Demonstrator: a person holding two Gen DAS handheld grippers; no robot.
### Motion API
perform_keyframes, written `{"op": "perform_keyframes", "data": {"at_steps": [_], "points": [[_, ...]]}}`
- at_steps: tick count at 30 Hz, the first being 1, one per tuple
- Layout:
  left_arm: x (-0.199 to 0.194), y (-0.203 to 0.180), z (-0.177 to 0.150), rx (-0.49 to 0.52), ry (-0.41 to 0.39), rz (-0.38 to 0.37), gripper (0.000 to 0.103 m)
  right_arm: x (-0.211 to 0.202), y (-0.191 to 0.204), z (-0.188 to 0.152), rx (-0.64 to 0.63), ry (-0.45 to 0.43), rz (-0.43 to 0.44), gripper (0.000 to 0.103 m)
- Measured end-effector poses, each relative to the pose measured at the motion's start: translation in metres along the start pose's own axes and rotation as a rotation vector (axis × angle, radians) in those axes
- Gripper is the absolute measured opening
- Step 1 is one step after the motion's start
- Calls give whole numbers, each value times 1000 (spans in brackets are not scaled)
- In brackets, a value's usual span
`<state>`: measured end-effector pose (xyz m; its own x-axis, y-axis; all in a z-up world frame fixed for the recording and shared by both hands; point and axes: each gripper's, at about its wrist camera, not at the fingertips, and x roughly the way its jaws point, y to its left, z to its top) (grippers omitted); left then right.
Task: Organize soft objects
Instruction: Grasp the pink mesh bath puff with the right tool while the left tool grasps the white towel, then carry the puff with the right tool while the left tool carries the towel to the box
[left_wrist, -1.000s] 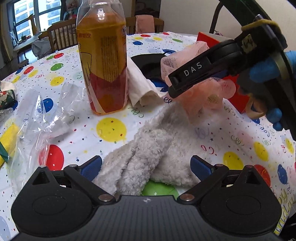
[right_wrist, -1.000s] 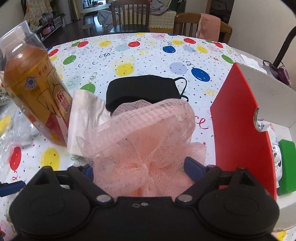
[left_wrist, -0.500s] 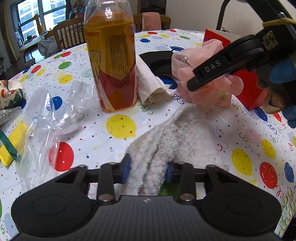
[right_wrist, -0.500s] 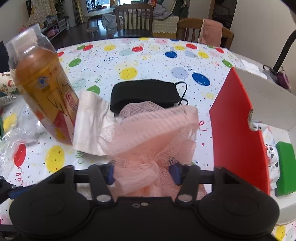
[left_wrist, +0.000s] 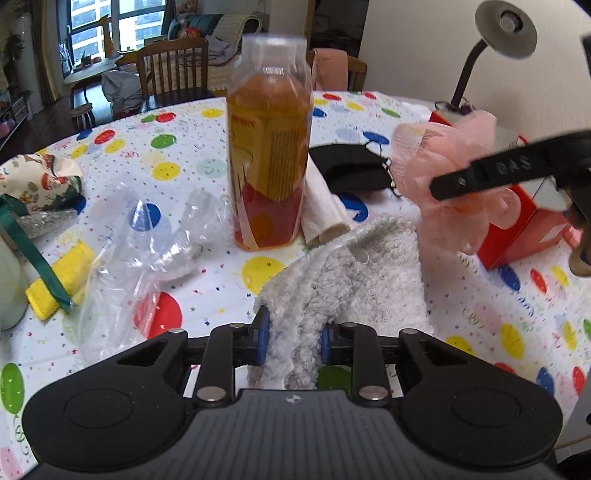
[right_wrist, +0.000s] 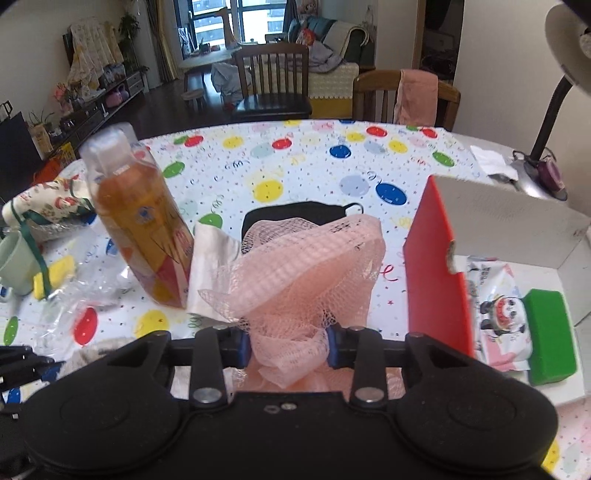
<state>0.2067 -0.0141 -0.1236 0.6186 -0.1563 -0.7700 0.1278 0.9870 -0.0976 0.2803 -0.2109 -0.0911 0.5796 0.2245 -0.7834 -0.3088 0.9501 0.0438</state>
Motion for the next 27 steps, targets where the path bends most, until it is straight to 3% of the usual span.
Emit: {"op": "perform_keyframes", "data": {"at_steps": [12,27], "points": [[-45,-4,27,-51,-42,-28,25,-72,-19,1,68,-57,40,36],[-67,-46,68,-33,-91,-49,25,-129,-54,8,91,-97,69,37]]}}
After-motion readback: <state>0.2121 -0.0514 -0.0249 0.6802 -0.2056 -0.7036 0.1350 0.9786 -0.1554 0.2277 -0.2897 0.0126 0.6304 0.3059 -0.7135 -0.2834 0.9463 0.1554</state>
